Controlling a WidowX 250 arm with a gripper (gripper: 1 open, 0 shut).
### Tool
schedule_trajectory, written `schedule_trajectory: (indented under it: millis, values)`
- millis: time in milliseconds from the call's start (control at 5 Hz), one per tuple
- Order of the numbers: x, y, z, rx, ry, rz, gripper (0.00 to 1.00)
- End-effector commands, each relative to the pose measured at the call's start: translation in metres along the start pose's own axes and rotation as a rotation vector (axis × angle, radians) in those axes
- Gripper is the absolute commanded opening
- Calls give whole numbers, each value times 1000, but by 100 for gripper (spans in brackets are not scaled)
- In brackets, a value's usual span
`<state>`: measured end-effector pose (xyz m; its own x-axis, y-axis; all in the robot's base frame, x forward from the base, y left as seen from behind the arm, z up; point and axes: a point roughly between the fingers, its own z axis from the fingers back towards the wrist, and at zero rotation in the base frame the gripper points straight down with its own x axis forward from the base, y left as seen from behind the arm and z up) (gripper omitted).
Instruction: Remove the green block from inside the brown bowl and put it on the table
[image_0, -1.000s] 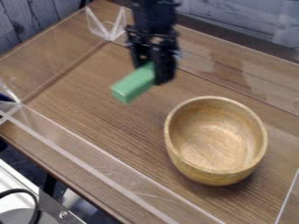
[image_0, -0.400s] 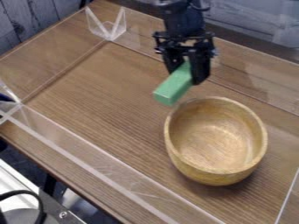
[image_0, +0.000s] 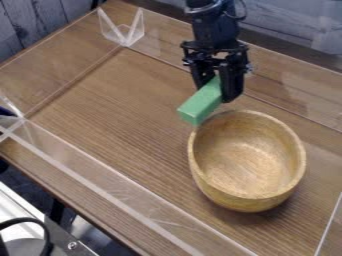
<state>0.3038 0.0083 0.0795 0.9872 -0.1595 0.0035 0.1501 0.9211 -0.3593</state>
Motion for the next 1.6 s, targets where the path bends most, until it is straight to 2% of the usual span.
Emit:
schedule_trajectory:
  millis: [0,200,600,1000,1400]
  values:
    - [9,9,13,2,-70,-46,0]
    - [15,10,9,-21,-93,-81,0]
    - [35,10,12,-75,-92,-150,0]
    - [46,10,13,-51,-116,-174,0]
    - [38,23,11,3,-128,-173,0]
